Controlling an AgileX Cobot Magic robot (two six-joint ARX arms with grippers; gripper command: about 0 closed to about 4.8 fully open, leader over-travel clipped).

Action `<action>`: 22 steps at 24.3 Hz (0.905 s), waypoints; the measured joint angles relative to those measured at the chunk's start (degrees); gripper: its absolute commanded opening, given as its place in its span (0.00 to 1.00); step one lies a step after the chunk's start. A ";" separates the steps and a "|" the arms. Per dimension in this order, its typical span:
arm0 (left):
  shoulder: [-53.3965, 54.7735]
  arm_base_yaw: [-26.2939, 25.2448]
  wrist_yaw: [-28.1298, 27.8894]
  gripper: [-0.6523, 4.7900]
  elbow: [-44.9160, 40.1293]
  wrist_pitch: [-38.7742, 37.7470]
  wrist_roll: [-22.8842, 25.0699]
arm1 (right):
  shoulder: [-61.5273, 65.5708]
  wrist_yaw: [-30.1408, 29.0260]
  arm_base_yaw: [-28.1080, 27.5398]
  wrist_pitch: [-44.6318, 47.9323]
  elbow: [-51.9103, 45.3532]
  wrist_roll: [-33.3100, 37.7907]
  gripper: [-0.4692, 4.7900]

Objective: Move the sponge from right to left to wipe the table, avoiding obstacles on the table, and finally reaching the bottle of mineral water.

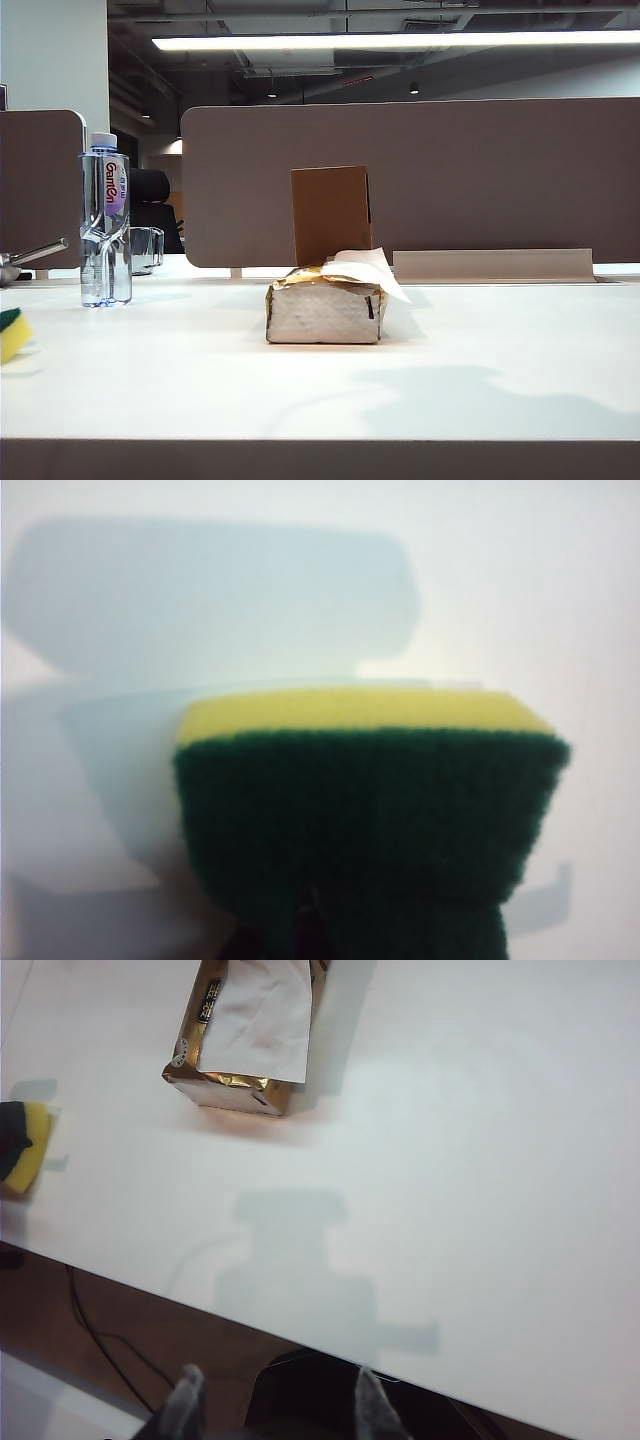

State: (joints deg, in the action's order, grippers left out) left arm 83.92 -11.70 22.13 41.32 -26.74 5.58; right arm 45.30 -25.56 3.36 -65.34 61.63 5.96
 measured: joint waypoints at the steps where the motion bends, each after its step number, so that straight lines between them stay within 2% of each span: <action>1: 0.07 0.00 0.17 0.11 0.00 0.59 0.02 | 0.00 -0.26 0.00 0.00 0.00 0.00 0.47; 4: 0.15 -0.02 0.15 0.11 0.00 3.91 0.00 | 0.00 -3.13 0.02 0.00 0.00 0.26 0.47; 8: 1.27 -0.04 1.05 0.11 1.42 5.95 -0.02 | 0.00 -4.04 0.04 0.00 0.00 0.42 0.47; 13: 8.00 -0.07 0.96 0.11 10.58 6.75 -0.02 | -0.02 -4.04 0.04 -0.11 0.00 0.44 0.47; 17: 13.79 -0.07 1.03 0.11 14.60 7.26 -0.02 | -0.02 -4.04 0.04 -0.15 0.00 0.44 0.47; 22: 22.23 -0.09 4.13 0.11 21.22 6.45 -0.04 | -0.04 -4.04 0.04 -0.61 0.00 0.44 0.47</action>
State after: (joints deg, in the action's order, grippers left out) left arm 106.15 -11.79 26.26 62.54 -20.29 5.54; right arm 45.25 -29.61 3.40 -65.95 61.63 6.39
